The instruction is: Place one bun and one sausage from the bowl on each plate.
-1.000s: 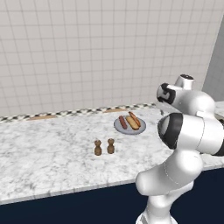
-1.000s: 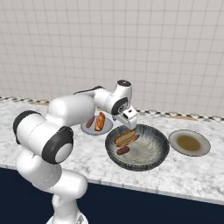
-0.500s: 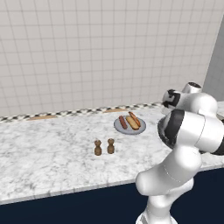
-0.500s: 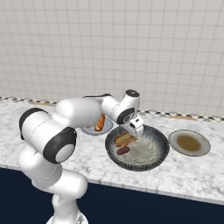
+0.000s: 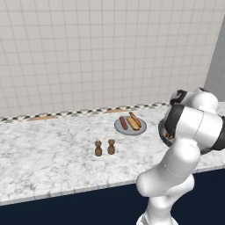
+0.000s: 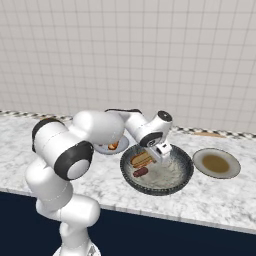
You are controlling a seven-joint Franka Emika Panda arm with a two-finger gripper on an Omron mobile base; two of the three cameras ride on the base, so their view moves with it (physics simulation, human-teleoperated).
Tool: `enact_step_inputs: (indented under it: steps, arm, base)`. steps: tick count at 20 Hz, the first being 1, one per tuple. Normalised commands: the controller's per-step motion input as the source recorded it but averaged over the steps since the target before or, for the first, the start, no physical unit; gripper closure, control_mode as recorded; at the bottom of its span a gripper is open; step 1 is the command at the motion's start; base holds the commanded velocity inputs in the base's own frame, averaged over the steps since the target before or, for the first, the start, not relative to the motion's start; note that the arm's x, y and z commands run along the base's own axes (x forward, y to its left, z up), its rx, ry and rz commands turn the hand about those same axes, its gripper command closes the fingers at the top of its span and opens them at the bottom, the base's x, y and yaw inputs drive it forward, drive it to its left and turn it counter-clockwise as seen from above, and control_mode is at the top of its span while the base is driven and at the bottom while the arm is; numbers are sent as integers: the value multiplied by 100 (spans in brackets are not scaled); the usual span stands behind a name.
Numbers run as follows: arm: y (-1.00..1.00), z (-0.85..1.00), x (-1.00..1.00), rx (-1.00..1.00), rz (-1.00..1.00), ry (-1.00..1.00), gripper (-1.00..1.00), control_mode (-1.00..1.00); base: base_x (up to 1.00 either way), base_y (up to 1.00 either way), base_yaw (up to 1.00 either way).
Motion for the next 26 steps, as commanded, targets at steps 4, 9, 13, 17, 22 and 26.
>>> enact_step_inputs:
  steps: [4,9,13,17,22,26]
  arm:
    - [3,-18,2,9,0,-8,-100,-100]
    - [12,-13,8,9,0,-11,-100,-100]
    - [7,-11,3,6,0,-2,-100,-100]
    - [9,-9,14,1,0,0,-100,-100]
    - [2,-10,6,2,0,0,-100,-100]
    - [0,-23,0,2,0,0,-100,-100]
  base:
    - [0,0,0]
    - [0,0,0]
    - [0,0,0]
    - [0,0,0]
    - [0,0,0]
    - [0,0,0]
